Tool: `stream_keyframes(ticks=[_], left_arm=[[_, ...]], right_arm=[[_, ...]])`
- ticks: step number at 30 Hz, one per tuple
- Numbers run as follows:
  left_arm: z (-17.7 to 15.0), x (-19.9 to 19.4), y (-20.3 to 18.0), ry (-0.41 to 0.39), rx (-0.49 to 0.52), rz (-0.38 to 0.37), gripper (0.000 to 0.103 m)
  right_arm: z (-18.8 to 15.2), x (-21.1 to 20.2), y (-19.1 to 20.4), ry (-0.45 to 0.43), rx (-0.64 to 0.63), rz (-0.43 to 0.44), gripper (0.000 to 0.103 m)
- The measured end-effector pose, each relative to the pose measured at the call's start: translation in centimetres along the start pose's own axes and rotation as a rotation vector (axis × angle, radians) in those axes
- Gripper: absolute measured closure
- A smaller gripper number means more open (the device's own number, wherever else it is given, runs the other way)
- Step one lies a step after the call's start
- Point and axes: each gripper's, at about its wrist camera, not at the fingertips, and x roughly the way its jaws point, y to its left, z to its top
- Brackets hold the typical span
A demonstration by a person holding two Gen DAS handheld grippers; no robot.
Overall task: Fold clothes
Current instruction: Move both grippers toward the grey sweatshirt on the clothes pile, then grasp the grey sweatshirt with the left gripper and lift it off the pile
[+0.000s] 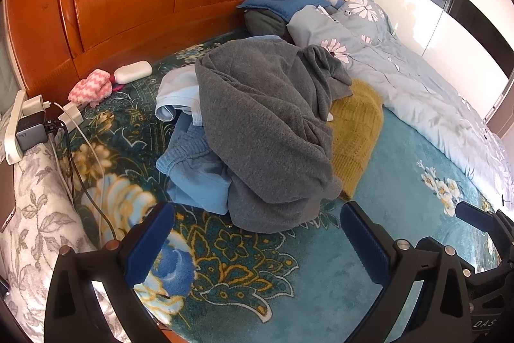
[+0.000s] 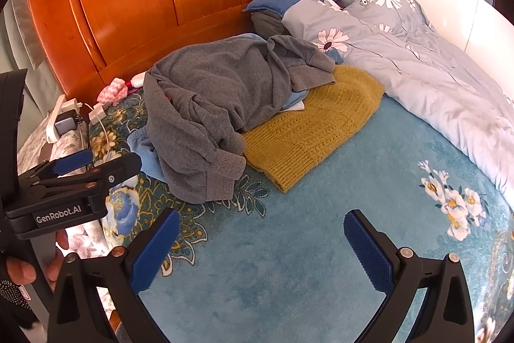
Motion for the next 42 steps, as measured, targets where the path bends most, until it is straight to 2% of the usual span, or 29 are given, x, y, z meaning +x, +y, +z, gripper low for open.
stream_keyframes(ticks=[13,21,26,31,34,42], left_arm=[[0.0,-0.3,0.0,-0.003,0.0,-0.003,0.0],[0.1,0.1,0.0,0.005,-0.003,-0.029,0.0],[0.7,0.9,0.3,-0.006,0.023,-0.027,0.0],[3.0,2.9,0.8,0.003,0.035,-0.02,0.0],[5.3,3.9,1.3,-0.027,0.028,0.002,0.0],[10.0,7.7,3.5,-0.023,-0.035,0.056,0.0]], right_arm=[[0.3,-0.1,0.1,-0.004,-0.003,-0.001,0.0],[0.0,-0.4,0.1,-0.01,-0.002,-0.001,0.0],[-0.2,0.1,-0.3,-0.001,0.002,-0.003,0.0],[-0.5,0.8,-1.3,0.016,0.011,-0.01,0.0],[-0.6,1.4,-2.1,0.025,0.015,-0.016,0.0],[-0.6,2.9,-3.7,0.047,0.024,-0.027,0.0]])
